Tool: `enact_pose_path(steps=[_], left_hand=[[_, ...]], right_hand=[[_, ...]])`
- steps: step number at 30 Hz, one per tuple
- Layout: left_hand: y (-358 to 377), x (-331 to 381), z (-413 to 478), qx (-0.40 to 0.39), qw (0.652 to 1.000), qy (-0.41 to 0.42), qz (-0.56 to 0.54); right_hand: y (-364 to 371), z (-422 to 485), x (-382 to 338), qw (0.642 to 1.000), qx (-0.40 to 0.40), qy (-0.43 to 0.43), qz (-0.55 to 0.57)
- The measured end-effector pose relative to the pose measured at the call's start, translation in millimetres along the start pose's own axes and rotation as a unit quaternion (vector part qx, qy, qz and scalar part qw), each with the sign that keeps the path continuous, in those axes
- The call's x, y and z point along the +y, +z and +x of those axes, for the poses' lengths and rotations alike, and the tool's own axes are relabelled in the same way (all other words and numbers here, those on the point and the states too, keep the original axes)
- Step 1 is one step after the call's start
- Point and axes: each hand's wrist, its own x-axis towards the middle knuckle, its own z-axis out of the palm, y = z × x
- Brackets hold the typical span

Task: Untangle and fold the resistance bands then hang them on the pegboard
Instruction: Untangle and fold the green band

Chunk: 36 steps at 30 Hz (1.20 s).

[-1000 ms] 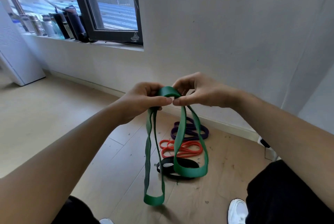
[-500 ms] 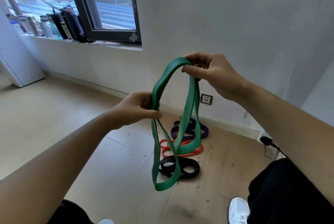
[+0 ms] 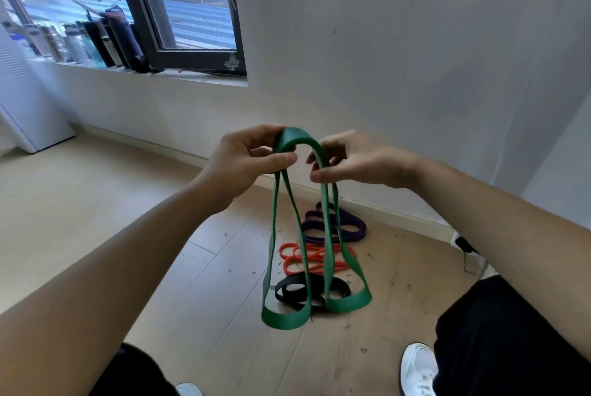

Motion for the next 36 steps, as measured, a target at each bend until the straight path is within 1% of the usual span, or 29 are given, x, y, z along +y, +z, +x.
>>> enact_pose_path(steps=[2,4,8,11,13,16,19,22,24,28,31,34,36], left_hand=[[6,0,1,-0.013,0.999,0.014,0.036],[8,-1,0,-0.014,0.997,0.024,0.070],[1,0,-2,-0.002,0.992,0.037,0.120],[-2,-2,-4,-0.005,0.987,0.042,0.153],[-5,-3,-5,0.005,0.989,0.040,0.142],[-7,-7,-5,0.007,0.995,0.025,0.096],[3,-7,-6,0.003,0.995,0.023,0.100],[9,-3,-3,0.047,0.992,0.046,0.110],[6,4,-2,0.050,0.992,0.050,0.108],[-3,10,-1,0.020,0.990,0.034,0.132],[-6,13,1,0.020,0.991,0.028,0.129],[-3,19,4,0.036,0.994,0.023,0.100],[-1,23,5,0.055,0.996,0.025,0.068]], right_hand=[[2,2,-4,0.999,0.033,-0.025,0.032],[5,3,-7,0.997,0.057,-0.046,0.040],[9,5,-9,0.995,0.071,-0.058,0.032],[12,6,-13,0.993,0.077,-0.074,0.054],[16,8,-16,0.988,0.089,-0.092,0.085],[22,10,-21,0.980,0.113,-0.110,0.120],[25,12,-28,0.973,0.149,-0.118,0.131],[25,12,-33,0.970,0.174,-0.124,0.119],[22,10,-32,0.971,0.165,-0.120,0.125],[20,5,-28,0.980,0.116,-0.109,0.121],[19,5,-20,0.986,0.070,-0.075,0.133],[26,6,-7,0.996,-0.010,-0.010,0.087],[43,8,-2,0.995,-0.067,0.016,0.068]])
